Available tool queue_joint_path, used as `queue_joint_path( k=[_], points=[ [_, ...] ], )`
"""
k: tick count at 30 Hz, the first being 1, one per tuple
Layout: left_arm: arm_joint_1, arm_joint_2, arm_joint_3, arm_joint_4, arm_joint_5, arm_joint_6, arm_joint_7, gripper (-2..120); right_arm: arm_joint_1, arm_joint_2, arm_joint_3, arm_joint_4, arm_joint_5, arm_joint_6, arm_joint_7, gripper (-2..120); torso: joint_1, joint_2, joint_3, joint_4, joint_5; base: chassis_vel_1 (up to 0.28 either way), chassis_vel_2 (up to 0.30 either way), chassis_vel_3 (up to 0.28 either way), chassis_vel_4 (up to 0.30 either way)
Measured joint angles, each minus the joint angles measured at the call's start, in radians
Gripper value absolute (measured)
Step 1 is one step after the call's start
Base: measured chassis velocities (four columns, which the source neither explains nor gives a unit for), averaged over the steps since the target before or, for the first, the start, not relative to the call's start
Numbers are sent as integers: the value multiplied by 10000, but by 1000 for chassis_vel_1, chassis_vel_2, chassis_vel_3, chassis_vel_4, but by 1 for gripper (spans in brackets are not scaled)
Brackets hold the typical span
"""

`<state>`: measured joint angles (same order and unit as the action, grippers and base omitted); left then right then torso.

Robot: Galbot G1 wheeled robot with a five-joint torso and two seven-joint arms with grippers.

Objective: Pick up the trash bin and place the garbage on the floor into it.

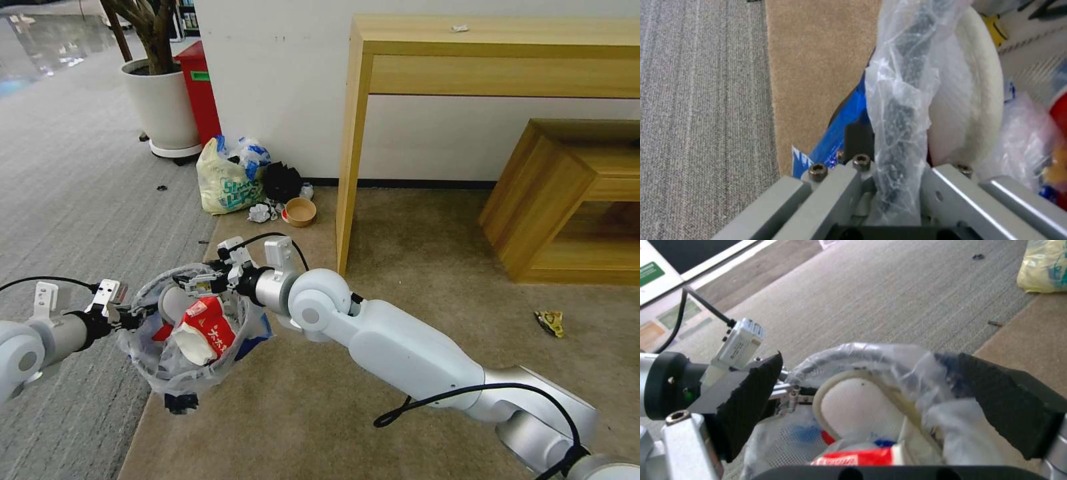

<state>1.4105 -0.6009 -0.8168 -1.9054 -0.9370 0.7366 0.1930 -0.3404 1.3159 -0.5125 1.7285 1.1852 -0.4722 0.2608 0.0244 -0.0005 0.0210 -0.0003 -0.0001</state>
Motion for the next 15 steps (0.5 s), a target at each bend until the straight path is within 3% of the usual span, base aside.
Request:
queue_joint_path(
  k=[7,15],
  points=[
    [18,11,-44,-3,-20,-3,0,0,-90,-127,373,44,-200,114,68,100,0,0,0,1,0,0,0,0,0],
    [134,-215,-181,11,-33,-10,-12,0,-1203,-1263,1536,131,-1787,322,64,100,0,0,0,-3,2,0,0,0,0]
  ],
)
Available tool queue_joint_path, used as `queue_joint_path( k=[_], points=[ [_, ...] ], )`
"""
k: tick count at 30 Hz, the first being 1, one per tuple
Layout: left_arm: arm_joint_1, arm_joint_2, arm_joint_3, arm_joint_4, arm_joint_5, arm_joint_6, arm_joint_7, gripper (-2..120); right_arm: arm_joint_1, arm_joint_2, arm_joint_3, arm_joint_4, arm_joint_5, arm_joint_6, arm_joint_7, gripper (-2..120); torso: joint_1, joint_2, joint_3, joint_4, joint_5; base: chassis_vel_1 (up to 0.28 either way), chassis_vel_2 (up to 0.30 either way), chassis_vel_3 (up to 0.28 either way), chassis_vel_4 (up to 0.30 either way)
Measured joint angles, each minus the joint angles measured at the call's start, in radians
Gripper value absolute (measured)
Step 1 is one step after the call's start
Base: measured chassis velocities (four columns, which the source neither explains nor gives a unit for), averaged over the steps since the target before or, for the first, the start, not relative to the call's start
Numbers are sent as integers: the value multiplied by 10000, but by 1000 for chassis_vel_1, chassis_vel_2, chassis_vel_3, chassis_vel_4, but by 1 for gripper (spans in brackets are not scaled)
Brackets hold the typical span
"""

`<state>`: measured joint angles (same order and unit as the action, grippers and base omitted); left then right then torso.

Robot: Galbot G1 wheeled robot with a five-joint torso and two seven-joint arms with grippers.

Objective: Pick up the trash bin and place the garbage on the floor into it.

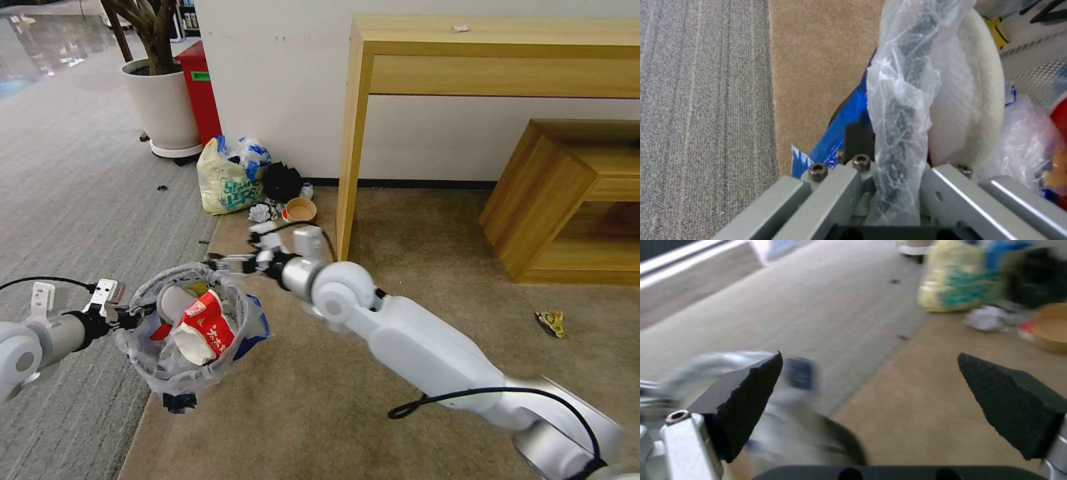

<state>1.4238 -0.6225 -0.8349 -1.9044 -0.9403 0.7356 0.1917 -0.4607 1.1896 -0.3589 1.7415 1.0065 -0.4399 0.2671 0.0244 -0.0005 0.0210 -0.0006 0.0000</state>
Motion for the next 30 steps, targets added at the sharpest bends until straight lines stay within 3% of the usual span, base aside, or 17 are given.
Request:
queue_joint_path(
  k=[7,30],
  points=[
    [38,-170,-123,-130,-81,-2,-126,0,-998,-841,1295,11,-922,98,-50,100,0,0,0,2,2,0,0,0,0],
    [289,-1035,-322,-672,93,-4,-644,0,-5481,-1938,5593,1544,-3759,873,-386,100,1,-1,-1,2,1,0,0,0,0]
  ],
)
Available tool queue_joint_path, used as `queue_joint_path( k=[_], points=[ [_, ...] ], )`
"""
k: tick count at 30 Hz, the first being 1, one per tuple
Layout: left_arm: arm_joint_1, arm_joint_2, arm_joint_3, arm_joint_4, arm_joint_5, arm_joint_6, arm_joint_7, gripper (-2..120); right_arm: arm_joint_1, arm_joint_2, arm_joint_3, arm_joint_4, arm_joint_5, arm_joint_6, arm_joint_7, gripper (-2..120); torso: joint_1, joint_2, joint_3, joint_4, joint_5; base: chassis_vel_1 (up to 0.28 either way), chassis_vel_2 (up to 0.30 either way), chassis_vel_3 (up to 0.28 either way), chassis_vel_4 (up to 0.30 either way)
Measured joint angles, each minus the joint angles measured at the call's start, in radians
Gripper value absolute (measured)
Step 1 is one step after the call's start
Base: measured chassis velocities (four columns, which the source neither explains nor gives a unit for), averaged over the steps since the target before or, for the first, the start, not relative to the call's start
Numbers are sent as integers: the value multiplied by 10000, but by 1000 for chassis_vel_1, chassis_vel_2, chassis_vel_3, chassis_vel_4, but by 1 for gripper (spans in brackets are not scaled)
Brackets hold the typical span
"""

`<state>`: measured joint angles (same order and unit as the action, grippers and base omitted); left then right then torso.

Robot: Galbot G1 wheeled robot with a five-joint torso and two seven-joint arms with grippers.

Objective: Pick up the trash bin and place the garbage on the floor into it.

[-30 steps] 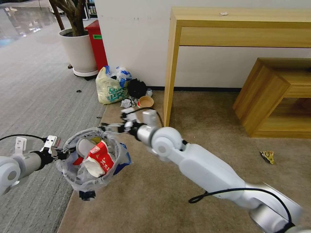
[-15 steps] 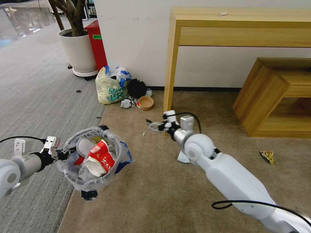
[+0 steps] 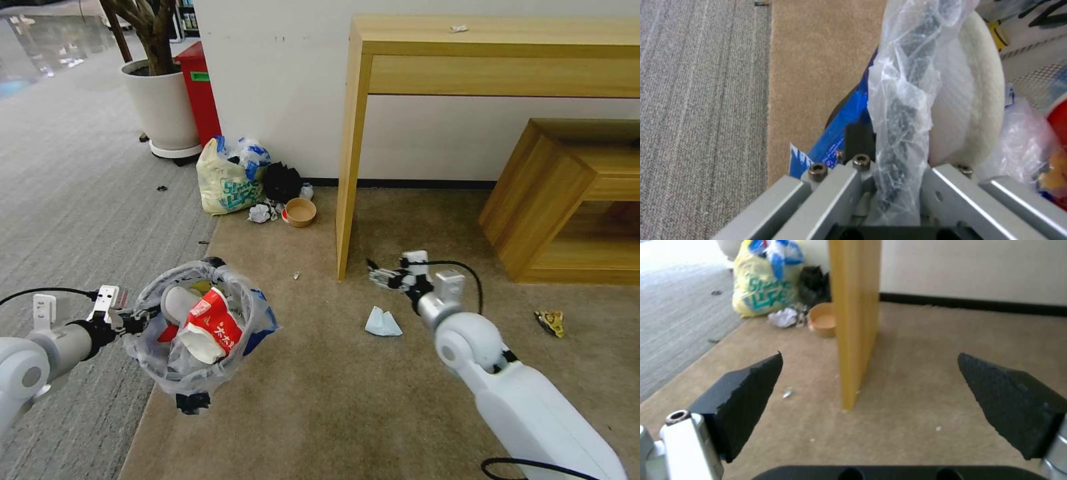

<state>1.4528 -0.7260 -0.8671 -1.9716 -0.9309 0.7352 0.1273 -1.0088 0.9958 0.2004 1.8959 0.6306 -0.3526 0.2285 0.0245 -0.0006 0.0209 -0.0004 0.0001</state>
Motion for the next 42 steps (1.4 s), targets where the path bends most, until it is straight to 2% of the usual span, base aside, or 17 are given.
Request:
queue_joint_path(
  k=[6,17,21,42],
  points=[
    [25,-26,5,-16,45,0,1,0,-381,-17,359,121,-255,131,-140,100,0,0,-1,0,-1,0,0,0,0],
    [87,-83,44,-149,115,3,17,0,-1752,421,1724,423,-686,492,-782,100,0,0,0,-1,-1,0,0,0,0],
    [89,-81,58,-172,130,3,20,0,-1933,491,1880,483,-711,492,-802,100,-1,0,0,0,-2,-18,16,12,-17],
    [174,-61,126,-356,175,2,33,0,-2201,1038,1601,274,-925,461,-841,100,-1,1,1,0,-1,-65,64,65,-72]
  ],
)
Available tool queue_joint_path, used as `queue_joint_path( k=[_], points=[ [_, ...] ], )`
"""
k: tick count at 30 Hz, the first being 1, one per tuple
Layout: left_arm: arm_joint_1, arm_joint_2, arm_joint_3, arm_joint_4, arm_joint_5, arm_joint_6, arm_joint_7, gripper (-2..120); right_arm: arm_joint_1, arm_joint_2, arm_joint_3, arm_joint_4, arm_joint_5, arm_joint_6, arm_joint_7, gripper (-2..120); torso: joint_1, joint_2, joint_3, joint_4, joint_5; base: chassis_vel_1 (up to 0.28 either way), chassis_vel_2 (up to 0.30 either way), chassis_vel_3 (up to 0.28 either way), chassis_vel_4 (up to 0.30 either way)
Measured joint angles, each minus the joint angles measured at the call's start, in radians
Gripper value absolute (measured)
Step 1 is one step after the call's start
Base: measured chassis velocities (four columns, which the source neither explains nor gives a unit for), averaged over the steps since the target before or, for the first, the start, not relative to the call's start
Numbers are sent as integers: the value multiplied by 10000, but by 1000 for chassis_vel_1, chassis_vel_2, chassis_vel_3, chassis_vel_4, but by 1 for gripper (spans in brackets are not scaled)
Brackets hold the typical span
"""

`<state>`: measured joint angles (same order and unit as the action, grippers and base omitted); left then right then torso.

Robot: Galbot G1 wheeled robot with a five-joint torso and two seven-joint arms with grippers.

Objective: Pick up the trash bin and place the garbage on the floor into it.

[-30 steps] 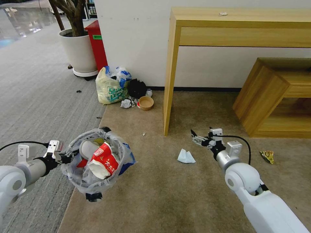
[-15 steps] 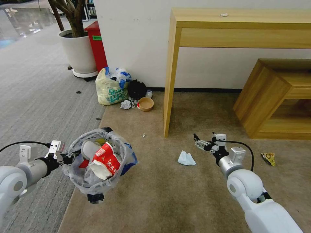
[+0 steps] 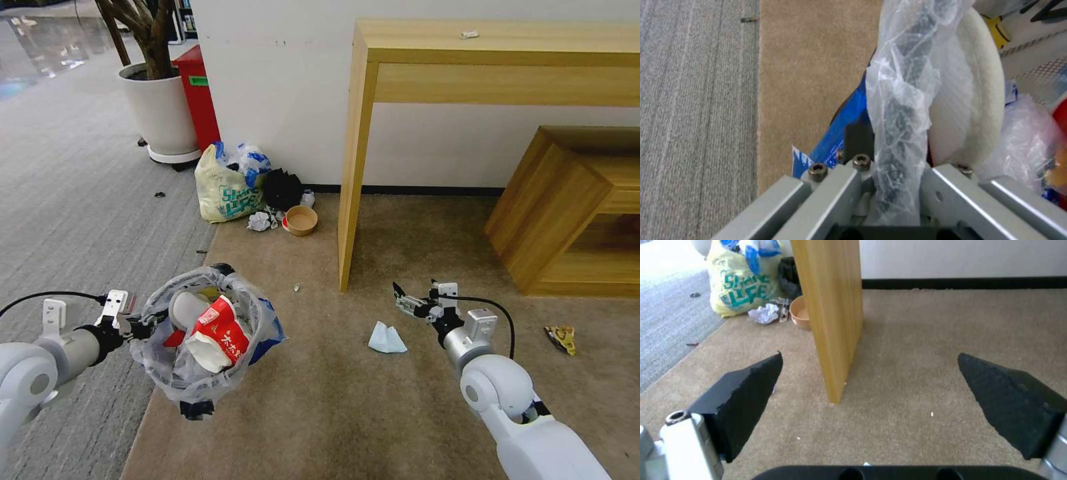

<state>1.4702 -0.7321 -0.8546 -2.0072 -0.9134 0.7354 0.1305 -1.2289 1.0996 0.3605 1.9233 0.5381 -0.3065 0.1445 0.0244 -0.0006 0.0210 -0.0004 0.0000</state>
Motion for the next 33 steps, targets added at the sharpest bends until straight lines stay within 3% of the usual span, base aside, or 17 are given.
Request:
queue_joint_path(
  k=[17,24,33],
  points=[
    [34,-11,-11,-79,-7,-1,-1,0,-39,-42,-337,-307,69,-235,25,100,1,0,1,1,-2,-121,124,117,-115],
    [49,24,-25,-89,-39,-2,-3,0,567,274,-1517,-1506,1462,-1583,1162,100,2,0,0,1,-1,-65,30,50,-46],
    [-6,194,-121,-178,-364,-1,-185,0,1709,725,-2515,-3270,1718,-2507,2051,100,1,0,0,2,0,0,0,0,0]
  ],
)
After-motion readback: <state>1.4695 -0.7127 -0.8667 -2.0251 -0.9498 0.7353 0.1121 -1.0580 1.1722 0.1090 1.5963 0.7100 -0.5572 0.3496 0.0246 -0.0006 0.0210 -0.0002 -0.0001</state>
